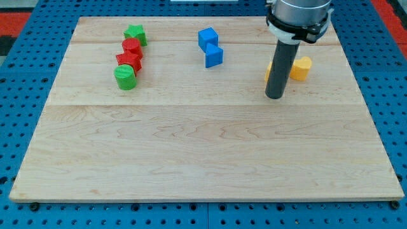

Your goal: Move your arm to the left of the blue triangle

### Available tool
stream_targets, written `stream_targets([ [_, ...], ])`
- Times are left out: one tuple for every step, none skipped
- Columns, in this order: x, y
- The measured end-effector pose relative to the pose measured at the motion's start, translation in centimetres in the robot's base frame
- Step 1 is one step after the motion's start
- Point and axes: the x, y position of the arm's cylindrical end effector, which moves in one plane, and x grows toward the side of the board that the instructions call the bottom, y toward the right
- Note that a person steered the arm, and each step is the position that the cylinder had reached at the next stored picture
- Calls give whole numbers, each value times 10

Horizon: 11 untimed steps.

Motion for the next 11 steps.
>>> stream_targets([
  [-8, 2],
  [-20, 5],
  [-31, 6],
  [-30, 6],
  [-17, 1],
  [-16, -27],
  [-17, -59],
  [-22, -81],
  [-27, -101],
  [-33, -129],
  [-41, -150],
])
